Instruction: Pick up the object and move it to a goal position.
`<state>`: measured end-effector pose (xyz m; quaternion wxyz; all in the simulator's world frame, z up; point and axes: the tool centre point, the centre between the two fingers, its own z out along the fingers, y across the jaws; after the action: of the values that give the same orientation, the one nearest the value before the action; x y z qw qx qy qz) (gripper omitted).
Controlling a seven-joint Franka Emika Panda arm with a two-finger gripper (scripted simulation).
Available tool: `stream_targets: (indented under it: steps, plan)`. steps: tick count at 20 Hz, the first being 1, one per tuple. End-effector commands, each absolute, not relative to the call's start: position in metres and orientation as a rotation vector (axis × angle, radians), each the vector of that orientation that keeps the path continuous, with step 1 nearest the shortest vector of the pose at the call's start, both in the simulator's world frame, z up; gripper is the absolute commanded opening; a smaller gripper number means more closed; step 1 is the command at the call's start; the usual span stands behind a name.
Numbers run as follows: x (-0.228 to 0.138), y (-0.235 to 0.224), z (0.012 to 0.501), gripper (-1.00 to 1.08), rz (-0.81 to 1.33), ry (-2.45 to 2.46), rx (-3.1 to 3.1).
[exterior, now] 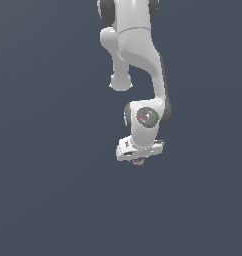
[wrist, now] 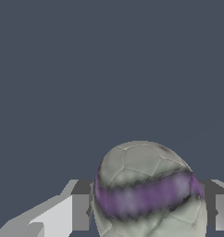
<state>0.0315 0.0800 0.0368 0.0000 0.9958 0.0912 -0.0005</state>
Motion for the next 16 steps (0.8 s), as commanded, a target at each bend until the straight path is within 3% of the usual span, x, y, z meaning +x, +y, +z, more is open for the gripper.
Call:
stream_targets:
  steps: [1, 16]
  plan:
    - [0.032, 0.08, 0.036, -1.0, 0.0, 0.287, 3.128]
    - [0.015, 0.103, 0.051, -1.0, 0.0, 0.287, 3.128]
